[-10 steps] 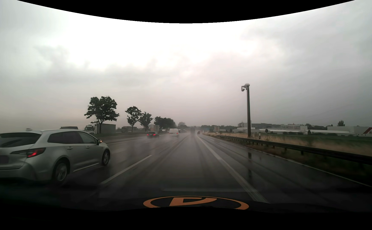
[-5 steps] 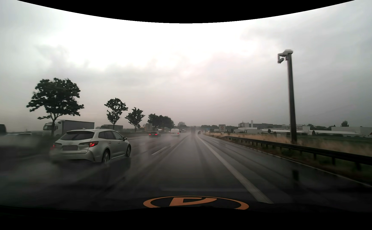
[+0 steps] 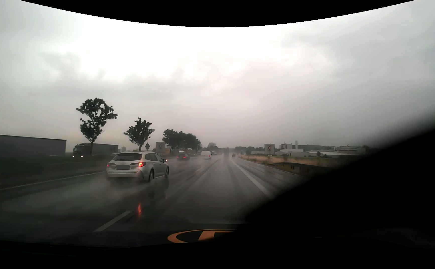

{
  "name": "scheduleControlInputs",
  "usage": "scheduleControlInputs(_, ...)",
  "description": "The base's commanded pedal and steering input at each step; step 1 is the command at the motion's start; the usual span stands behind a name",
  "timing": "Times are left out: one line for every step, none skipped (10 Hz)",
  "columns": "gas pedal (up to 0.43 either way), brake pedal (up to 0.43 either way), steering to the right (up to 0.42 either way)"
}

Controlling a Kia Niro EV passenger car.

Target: Follow the waypoints while adhering to traffic rules and regulations

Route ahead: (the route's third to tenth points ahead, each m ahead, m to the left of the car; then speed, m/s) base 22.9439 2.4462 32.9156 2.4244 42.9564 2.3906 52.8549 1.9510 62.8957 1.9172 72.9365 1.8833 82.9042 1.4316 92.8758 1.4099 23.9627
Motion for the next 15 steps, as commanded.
scheduleControlInputs(0.138,0.0,-0.001)
scheduleControlInputs(0.138,0.0,-0.001)
scheduleControlInputs(0.138,0.0,0.0)
scheduleControlInputs(0.138,0.0,0.0)
scheduleControlInputs(0.138,0.0,0.0)
scheduleControlInputs(0.138,0.0,0.0)
scheduleControlInputs(0.138,0.0,0.0)
scheduleControlInputs(0.138,0.0,0.0)
scheduleControlInputs(0.138,0.0,0.0)
scheduleControlInputs(0.138,0.0,0.0)
scheduleControlInputs(0.138,0.0,0.0)
scheduleControlInputs(0.138,0.0,0.0)
scheduleControlInputs(0.13,0.0,0.0)
scheduleControlInputs(0.039,0.0,0.0)
scheduleControlInputs(0.0,0.0,0.0)
